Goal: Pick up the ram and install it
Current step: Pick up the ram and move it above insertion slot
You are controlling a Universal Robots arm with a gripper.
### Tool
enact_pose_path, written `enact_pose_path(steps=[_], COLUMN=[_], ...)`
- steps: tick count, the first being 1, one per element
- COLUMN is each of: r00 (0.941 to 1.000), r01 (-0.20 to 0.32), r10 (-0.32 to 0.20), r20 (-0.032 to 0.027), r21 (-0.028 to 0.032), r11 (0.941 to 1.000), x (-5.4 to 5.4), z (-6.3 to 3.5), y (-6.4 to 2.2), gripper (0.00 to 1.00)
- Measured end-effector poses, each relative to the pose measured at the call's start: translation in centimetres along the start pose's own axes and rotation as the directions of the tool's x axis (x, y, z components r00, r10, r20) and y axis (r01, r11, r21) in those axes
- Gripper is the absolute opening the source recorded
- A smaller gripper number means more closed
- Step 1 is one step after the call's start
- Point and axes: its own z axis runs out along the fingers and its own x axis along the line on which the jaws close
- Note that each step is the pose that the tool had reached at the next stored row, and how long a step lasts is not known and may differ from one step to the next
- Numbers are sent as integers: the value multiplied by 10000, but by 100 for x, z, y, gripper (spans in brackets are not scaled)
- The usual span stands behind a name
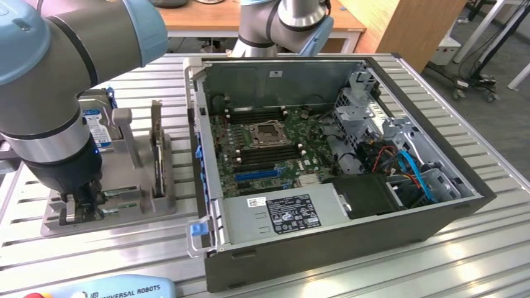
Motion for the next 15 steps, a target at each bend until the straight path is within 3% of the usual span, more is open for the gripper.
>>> enact_pose_path(steps=[15], r00=[10000], r01=[54], r10=[-54], r20=[-2], r21=[-1], r11=[10000], x=[-4], z=[4], y=[-17], gripper=[36])
